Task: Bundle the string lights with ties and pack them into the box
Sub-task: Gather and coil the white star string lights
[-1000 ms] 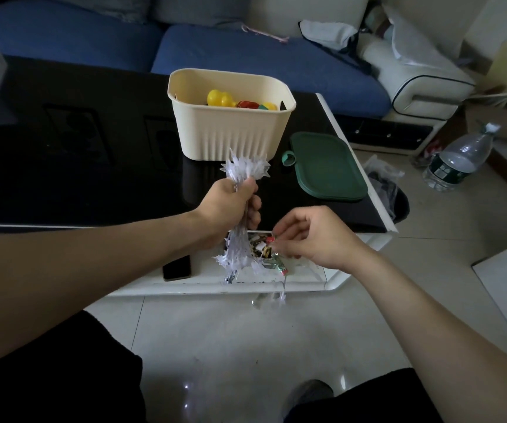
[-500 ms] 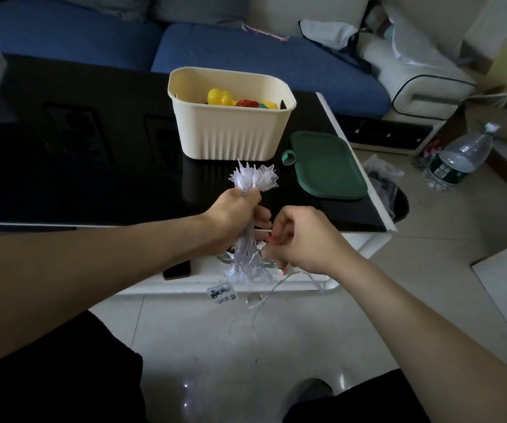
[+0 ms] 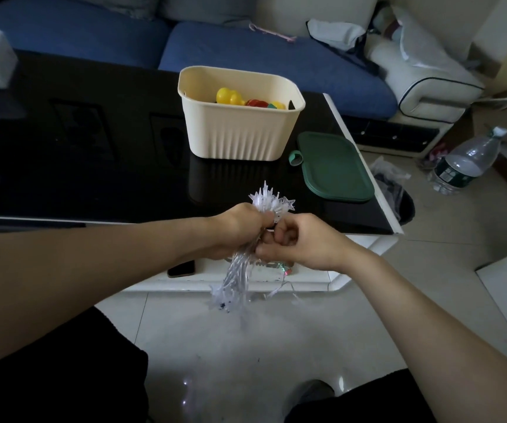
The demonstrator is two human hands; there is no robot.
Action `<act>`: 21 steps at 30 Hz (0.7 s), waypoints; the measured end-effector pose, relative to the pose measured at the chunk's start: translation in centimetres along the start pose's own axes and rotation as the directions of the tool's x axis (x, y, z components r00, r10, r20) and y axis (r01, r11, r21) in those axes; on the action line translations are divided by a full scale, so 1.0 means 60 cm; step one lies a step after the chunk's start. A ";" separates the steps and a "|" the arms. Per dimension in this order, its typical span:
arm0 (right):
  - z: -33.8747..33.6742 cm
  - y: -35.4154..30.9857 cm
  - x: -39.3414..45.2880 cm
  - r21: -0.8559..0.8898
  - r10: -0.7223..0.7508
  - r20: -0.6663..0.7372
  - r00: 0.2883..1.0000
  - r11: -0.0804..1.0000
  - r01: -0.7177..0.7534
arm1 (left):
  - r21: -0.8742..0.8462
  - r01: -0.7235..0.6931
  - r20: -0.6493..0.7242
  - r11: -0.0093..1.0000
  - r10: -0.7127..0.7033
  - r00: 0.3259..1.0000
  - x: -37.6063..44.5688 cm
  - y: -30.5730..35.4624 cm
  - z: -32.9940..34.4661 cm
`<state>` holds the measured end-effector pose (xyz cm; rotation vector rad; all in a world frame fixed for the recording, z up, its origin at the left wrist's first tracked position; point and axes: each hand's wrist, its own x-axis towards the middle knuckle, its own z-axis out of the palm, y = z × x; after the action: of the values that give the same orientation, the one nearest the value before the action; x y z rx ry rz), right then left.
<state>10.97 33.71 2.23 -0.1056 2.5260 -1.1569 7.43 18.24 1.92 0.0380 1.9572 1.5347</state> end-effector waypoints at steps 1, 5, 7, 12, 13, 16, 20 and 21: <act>-0.007 0.009 -0.001 0.067 0.000 0.033 0.999 0.998 -0.002 | -0.017 0.012 0.023 1.000 -0.012 1.000 -0.002 0.001 0.000; -0.037 0.044 -0.008 0.189 0.013 0.159 0.987 0.981 -0.043 | -0.077 0.041 0.036 0.996 -0.039 0.999 -0.001 0.005 -0.009; -0.044 0.056 -0.011 0.173 0.038 0.225 0.974 0.982 -0.079 | -0.093 0.031 0.010 0.995 -0.030 0.999 0.002 0.006 -0.015; -0.052 0.068 -0.012 0.207 0.063 0.298 0.953 0.970 -0.129 | -0.137 -0.001 -0.023 0.991 -0.003 1.000 0.008 0.009 -0.020; -0.055 0.067 -0.013 0.250 0.068 0.304 0.950 0.957 -0.148 | -0.145 -0.006 -0.027 0.989 0.002 1.000 0.009 0.009 -0.021; -0.064 0.063 -0.019 0.379 0.096 0.239 0.966 0.907 -0.184 | -0.189 -0.031 -0.044 0.981 0.023 0.999 0.015 0.006 -0.020; -0.076 0.047 -0.031 0.566 0.118 0.057 0.991 0.814 -0.129 | -0.274 -0.052 -0.112 0.960 0.022 0.993 0.019 0.003 -0.025; -0.078 0.043 -0.034 0.629 0.109 0.042 0.993 0.769 -0.111 | -0.290 -0.052 -0.120 0.955 0.017 0.993 0.020 0.003 -0.026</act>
<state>11.46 39.21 3.74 0.2132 1.9651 -1.8760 5.66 17.41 1.70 -0.1464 1.8023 1.8732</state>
